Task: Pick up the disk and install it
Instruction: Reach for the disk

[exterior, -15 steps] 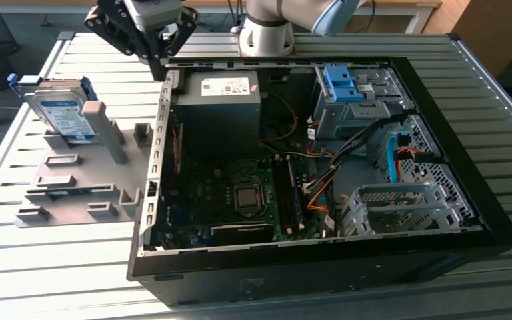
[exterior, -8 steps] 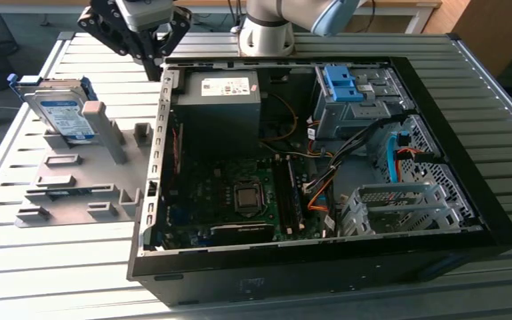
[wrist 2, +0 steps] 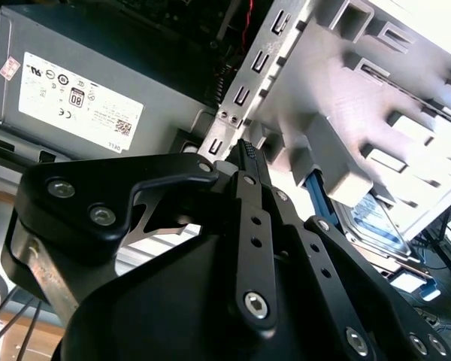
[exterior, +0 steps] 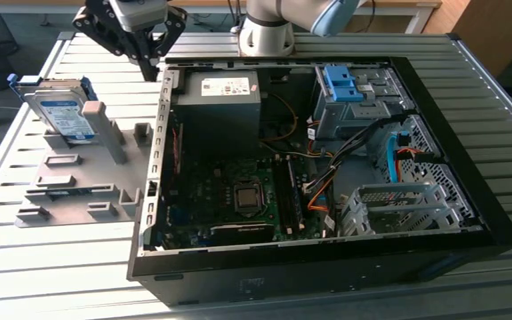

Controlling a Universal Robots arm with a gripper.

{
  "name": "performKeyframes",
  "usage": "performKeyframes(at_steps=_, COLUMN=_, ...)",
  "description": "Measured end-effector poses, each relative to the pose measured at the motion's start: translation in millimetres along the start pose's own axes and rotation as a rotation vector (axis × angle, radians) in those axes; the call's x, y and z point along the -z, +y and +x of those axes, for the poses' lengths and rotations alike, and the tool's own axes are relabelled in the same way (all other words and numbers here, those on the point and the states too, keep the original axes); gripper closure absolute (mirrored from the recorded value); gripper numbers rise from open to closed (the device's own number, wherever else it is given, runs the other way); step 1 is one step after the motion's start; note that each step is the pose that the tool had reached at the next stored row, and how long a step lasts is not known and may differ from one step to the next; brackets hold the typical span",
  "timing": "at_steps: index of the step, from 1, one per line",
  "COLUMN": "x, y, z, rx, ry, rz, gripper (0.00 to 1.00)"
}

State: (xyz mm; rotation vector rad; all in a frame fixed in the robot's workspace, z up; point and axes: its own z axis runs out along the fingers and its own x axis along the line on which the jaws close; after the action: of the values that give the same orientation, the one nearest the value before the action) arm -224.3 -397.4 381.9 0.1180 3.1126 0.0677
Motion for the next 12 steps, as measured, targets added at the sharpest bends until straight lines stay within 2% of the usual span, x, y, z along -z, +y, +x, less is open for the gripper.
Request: performKeyframes(at_steps=12, x=0.0, y=-0.6, z=8.2, rx=0.000, ry=0.0001, rz=0.0001, gripper=0.89)
